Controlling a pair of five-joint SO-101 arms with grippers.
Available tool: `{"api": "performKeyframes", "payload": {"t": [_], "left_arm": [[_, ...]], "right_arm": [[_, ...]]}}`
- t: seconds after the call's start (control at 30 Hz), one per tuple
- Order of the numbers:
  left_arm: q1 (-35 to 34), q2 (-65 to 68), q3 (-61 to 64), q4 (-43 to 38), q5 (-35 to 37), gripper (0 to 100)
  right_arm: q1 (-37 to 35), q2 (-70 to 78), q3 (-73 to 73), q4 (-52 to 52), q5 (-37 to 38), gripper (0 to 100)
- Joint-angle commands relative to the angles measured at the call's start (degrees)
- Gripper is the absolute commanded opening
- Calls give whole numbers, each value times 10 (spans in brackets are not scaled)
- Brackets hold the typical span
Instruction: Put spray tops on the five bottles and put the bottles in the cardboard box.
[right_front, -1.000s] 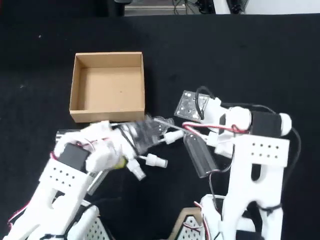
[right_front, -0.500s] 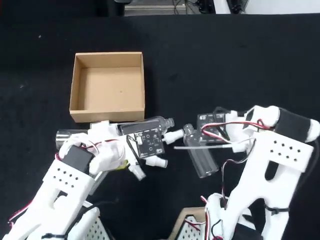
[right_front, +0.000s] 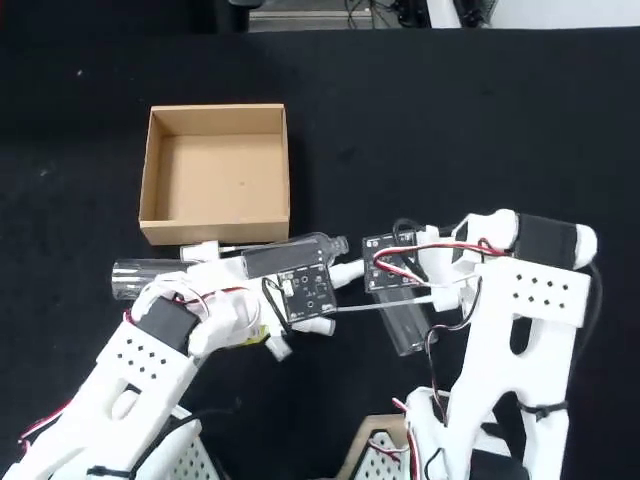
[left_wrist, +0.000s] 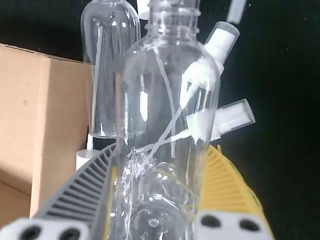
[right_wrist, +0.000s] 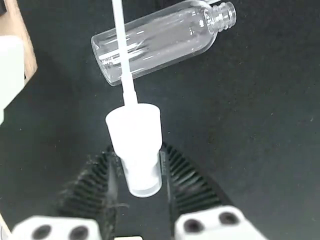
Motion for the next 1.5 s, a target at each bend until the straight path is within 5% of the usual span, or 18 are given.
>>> {"api": "performKeyframes", "payload": {"t": [0.0,0.43,1.03,1.47], "left_arm": [[4,-5,-3,-8,5,32],[10,-6,-87,129,6,33],[11,-6,-131,134,6,33],[11,-5,-116,108,6,33]], "right_arm": [[0,7,-51,16,-4,10],[27,7,-50,-46,-4,10],[20,7,-33,-51,-6,10],[-120,7,-32,-9,-114,10]]}}
